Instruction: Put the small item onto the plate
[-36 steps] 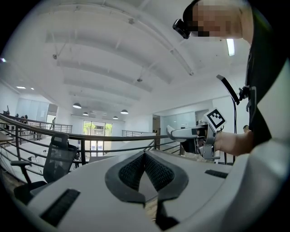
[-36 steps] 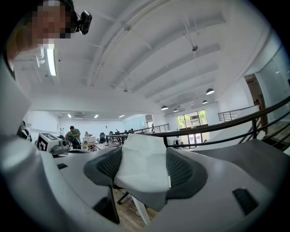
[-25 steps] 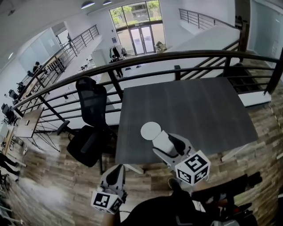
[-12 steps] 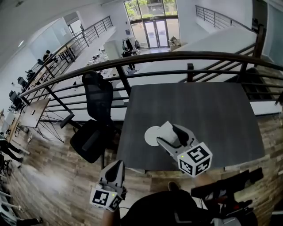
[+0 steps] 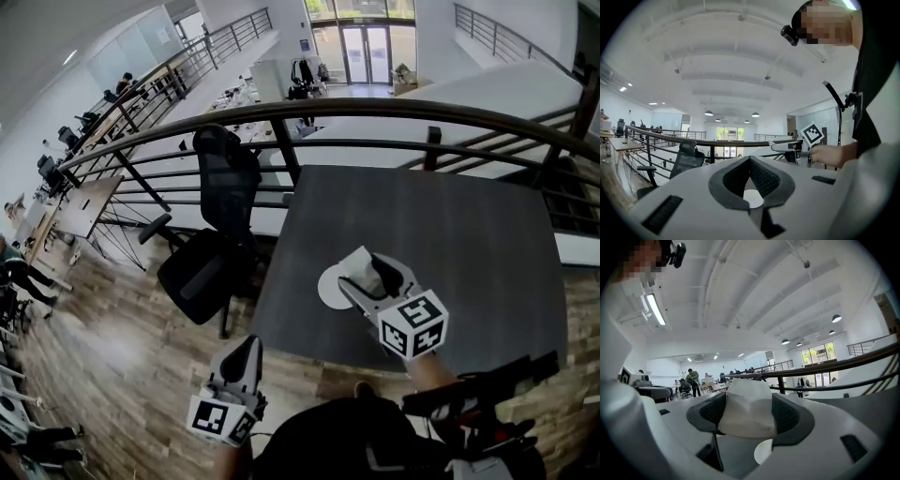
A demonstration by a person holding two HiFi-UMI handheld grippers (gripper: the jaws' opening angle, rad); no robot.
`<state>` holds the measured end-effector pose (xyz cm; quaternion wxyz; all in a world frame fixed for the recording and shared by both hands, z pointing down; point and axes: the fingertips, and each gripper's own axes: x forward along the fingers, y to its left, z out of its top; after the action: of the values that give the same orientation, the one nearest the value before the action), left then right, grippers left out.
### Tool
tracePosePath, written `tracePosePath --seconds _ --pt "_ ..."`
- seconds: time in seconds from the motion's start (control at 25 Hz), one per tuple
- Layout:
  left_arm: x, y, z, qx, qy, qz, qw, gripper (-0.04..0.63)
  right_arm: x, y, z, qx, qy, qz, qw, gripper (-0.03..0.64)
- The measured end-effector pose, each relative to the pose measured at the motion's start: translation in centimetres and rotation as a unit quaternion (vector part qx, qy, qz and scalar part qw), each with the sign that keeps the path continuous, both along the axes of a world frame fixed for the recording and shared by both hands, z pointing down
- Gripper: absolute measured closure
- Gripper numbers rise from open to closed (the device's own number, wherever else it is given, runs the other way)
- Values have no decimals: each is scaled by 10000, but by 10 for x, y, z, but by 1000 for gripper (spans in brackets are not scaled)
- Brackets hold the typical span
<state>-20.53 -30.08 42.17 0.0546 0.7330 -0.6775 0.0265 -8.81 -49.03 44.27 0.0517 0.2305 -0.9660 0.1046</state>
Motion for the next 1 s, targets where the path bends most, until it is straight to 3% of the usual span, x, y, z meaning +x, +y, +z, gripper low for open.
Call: tracePosePath --seconds 0.6,1.0 --pt "-16 19 11 -474 -81 -959 9942 591 -43 -49 115 -416 919 -377 9942 304" --pt "-7 30 3 -360 7 -1282 9911 591 -59 -67 205 -734 1523 -523 9842 304"
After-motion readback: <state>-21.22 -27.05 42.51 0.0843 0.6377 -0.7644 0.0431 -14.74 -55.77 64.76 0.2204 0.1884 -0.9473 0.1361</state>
